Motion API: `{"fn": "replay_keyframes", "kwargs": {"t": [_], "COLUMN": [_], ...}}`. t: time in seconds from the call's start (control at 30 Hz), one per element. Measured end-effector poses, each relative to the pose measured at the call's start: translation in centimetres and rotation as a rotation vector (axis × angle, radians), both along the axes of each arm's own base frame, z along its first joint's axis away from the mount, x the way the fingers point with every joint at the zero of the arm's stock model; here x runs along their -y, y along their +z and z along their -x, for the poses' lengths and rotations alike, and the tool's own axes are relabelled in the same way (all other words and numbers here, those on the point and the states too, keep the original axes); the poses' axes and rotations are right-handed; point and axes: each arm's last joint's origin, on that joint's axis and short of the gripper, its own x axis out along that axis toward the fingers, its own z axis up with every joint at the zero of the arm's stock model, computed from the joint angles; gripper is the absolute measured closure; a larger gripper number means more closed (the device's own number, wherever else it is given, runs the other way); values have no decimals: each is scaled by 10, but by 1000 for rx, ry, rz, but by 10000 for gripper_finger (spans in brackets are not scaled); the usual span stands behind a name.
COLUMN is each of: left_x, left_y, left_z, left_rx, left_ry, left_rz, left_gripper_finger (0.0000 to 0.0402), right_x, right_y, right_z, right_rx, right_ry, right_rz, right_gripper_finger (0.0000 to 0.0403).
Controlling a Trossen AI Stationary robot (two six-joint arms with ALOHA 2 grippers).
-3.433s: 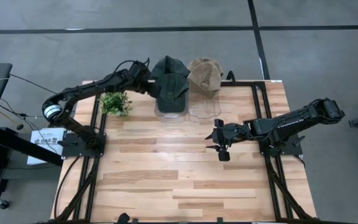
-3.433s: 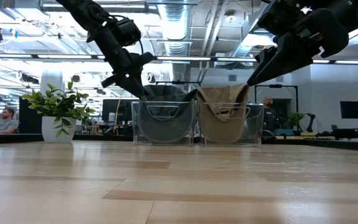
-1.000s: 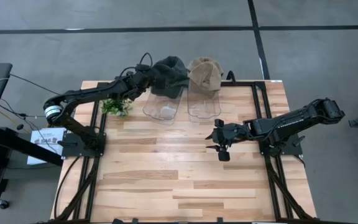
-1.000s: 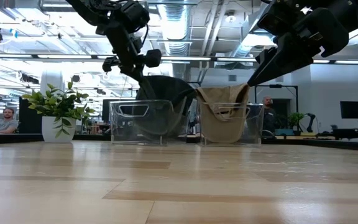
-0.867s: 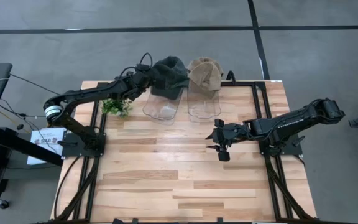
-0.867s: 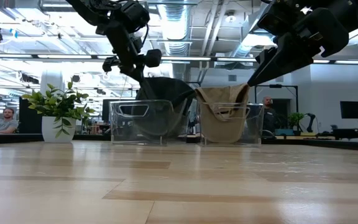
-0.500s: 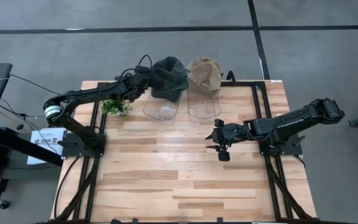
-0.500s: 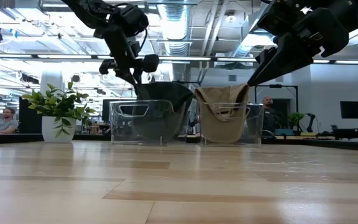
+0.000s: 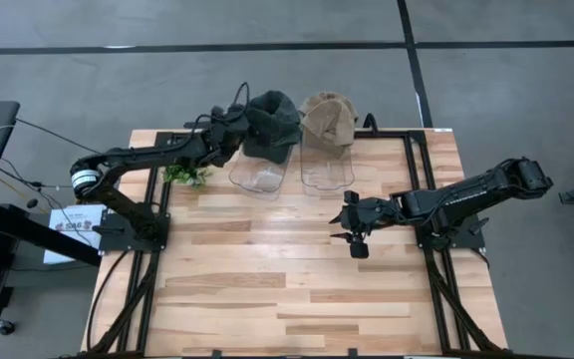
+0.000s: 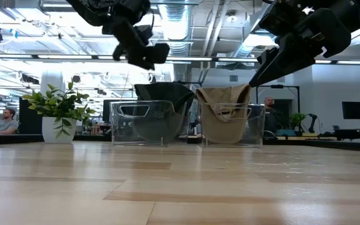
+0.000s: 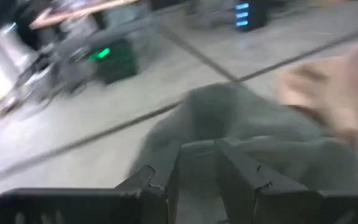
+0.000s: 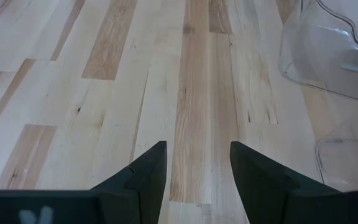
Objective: Pick & Place hat
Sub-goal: Return to Home Position
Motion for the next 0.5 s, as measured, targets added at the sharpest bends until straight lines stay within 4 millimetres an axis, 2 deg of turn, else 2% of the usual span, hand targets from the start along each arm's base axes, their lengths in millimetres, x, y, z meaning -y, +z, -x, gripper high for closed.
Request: {"fn": "replay_keyframes", "kwargs": {"t": [0.23, 0.37, 0.43, 0.5], "left_x": [27, 40, 42, 39], "left_y": [3, -4, -7, -10], "left_z": [-19, -24, -23, -20], "left_rx": [-144, -179, -153, -143], "left_ry": [-511, -811, -893, -895], "left_rz": [-64, -16, 55, 124], "left_gripper_finger": [309, 310, 313, 320], "right_x": [0, 0, 0, 0], "right_y": [0, 0, 0, 0], "right_z": [0, 0, 0, 0], "right_rx": [-1, -1, -1, -1], "right_ry": [0, 0, 0, 0], "right_rz": [0, 0, 0, 0], "right_gripper_finger": [235, 235, 236, 236]}}
